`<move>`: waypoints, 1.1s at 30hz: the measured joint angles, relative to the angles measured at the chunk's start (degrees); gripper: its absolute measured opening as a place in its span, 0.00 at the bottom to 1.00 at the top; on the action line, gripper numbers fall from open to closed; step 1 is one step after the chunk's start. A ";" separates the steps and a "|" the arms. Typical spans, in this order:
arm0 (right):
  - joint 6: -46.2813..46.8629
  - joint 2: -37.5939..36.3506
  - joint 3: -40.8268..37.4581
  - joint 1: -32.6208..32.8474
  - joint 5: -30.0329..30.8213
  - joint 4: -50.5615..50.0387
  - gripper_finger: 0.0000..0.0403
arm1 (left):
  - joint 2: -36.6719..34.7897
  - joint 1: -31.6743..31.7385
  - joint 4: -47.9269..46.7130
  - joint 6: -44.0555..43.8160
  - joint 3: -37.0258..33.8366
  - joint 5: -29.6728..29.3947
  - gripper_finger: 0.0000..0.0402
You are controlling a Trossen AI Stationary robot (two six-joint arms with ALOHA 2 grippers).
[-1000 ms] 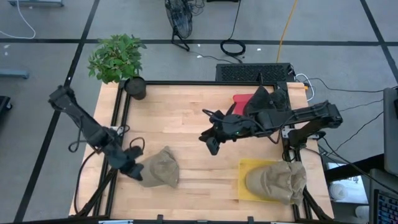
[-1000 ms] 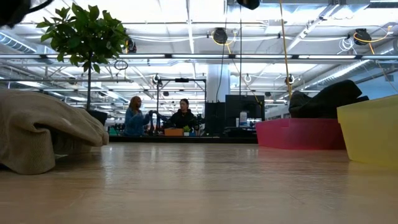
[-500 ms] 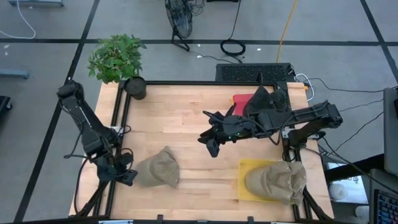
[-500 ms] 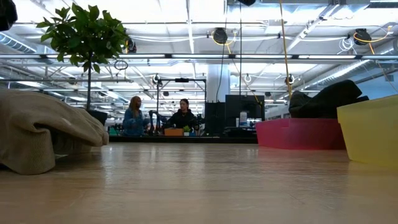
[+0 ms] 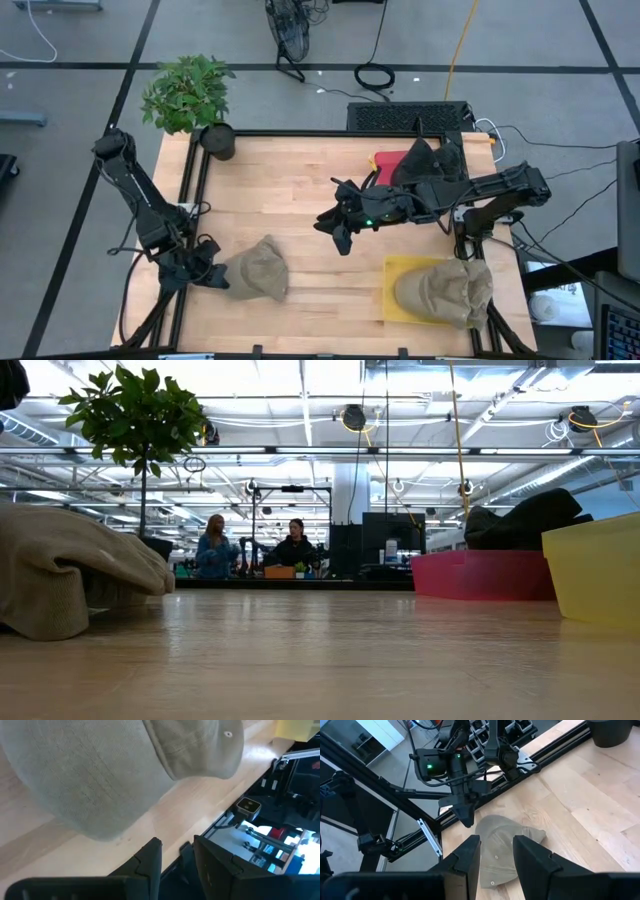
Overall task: Pick & Place hat
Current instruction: Put the brown cap into the yellow bin
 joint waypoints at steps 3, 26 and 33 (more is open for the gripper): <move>0.08 0.00 0.02 0.00 0.04 0.00 0.25 | 0.00 -0.41 -0.03 -0.55 0.00 0.87 0.29; 0.02 0.00 0.00 0.09 0.09 0.47 0.25 | 2.12 -6.00 0.95 -2.67 0.00 -4.82 0.29; -0.83 0.00 0.00 0.25 -0.09 3.25 0.25 | 10.02 -9.35 15.53 -0.88 0.00 -5.90 0.29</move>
